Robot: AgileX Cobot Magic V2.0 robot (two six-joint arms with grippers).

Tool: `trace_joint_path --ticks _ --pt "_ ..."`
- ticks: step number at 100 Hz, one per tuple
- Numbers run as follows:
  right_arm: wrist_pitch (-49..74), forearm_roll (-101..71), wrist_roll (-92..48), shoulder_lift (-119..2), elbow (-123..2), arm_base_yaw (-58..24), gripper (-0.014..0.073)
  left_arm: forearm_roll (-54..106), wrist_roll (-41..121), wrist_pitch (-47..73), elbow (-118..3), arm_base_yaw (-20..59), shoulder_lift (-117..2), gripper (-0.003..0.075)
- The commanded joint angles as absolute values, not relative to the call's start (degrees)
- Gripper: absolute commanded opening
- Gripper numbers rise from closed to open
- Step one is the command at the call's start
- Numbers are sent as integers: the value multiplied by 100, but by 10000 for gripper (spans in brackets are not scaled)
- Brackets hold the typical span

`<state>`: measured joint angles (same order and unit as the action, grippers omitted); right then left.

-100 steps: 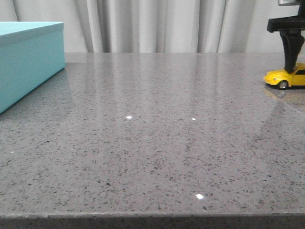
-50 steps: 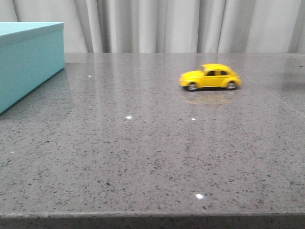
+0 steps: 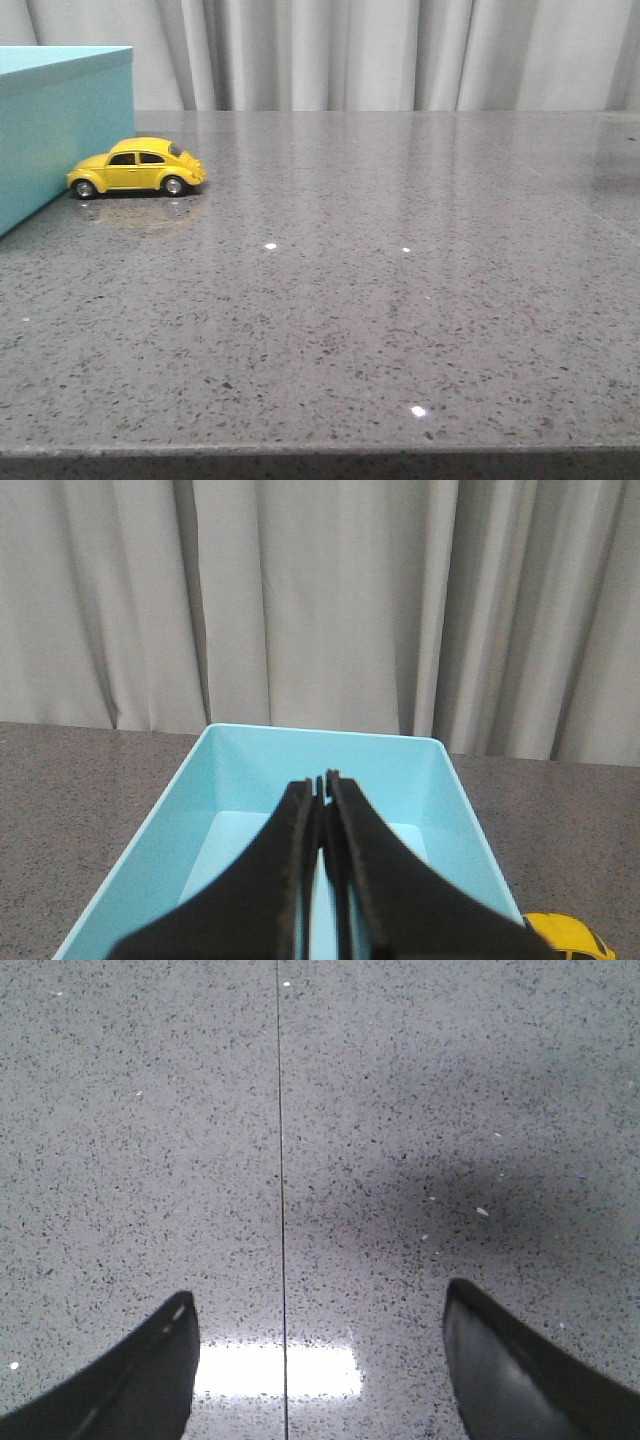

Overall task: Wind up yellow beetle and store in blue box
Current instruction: 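Lower the left gripper over the yellow car beside the box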

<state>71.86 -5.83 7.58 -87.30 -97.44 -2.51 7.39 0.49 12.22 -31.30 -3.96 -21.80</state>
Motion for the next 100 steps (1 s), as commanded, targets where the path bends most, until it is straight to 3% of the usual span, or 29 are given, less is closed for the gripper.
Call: trace_joint_path --ticks 1,30,65,73,91,100 --pt "6977 -588 679 -8486 -9885 -252 519 808 0 802 -3324 -399 -2269 -19" --pt "6724 -588 533 -8323 -9878 -252 517 808 0 996 -3462 -330 -2516 -19" --pt "6177 -588 528 -7333 -8892 -252 517 808 568 2306 -5154 784 -4525 13" --pt "6091 -588 528 -7102 -8609 -252 517 808 1122 2680 -5663 1100 -5084 105" --pt "6001 -593 528 -6692 -8300 -252 517 808 1641 3567 -6907 1619 -6287 501" --pt "5987 -604 528 -6573 -8300 -252 517 808 2273 4329 -7563 1741 -6905 609"
